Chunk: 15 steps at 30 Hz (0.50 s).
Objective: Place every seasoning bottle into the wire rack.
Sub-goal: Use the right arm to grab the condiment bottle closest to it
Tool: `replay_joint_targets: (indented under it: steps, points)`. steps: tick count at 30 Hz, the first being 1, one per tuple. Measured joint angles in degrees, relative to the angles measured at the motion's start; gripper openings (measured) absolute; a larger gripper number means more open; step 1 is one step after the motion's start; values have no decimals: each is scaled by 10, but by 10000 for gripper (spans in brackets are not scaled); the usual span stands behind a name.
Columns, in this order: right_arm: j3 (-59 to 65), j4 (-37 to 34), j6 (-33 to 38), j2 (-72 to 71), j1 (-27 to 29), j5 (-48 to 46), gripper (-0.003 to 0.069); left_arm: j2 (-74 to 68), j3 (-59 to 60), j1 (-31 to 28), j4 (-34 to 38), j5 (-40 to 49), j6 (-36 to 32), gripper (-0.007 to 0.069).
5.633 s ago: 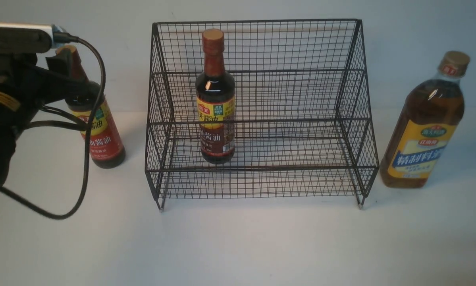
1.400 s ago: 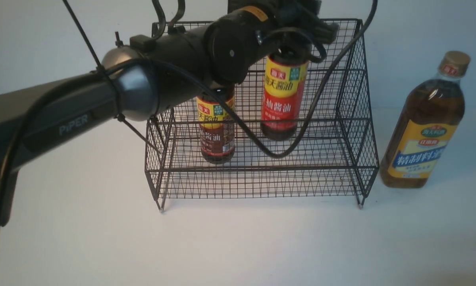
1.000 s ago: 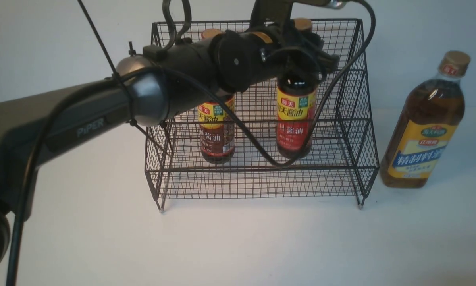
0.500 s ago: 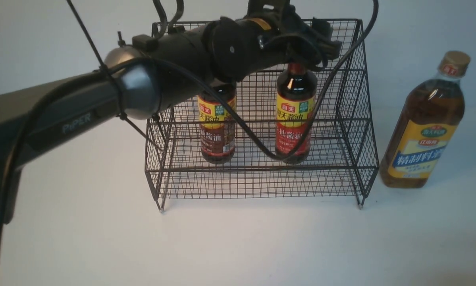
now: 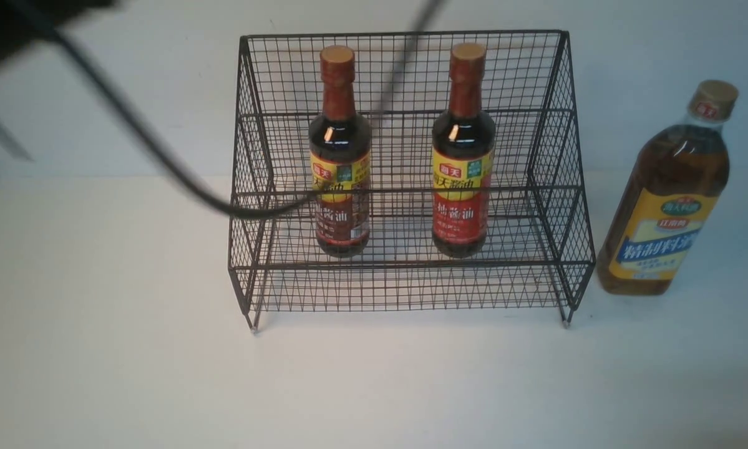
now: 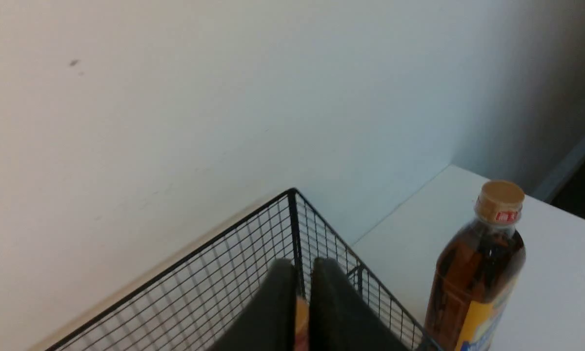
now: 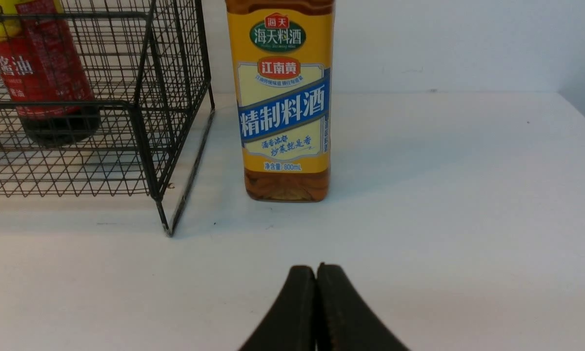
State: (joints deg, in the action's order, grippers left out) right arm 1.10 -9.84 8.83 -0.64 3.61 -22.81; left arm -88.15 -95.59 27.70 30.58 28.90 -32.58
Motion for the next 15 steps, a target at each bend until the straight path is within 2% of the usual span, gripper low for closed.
replay_joint_targets:
  steps: [2, 5, 8, 15]
  points:
    - [0, 0, 0, 0, 0, 0, -15, 22, 0, -19, -1, 36, 13, 1]
    - [0, 0, 0, 0, 0, 0, -15, 93, 0, -80, -20, 105, 60, -5]
    - [0, 0, 0, 0, 0, 0, -15, 138, 7, -106, -37, 137, 90, -5]
    - [0, 0, 0, 0, 0, 0, -15, 289, 94, -118, -73, 165, 117, -5]
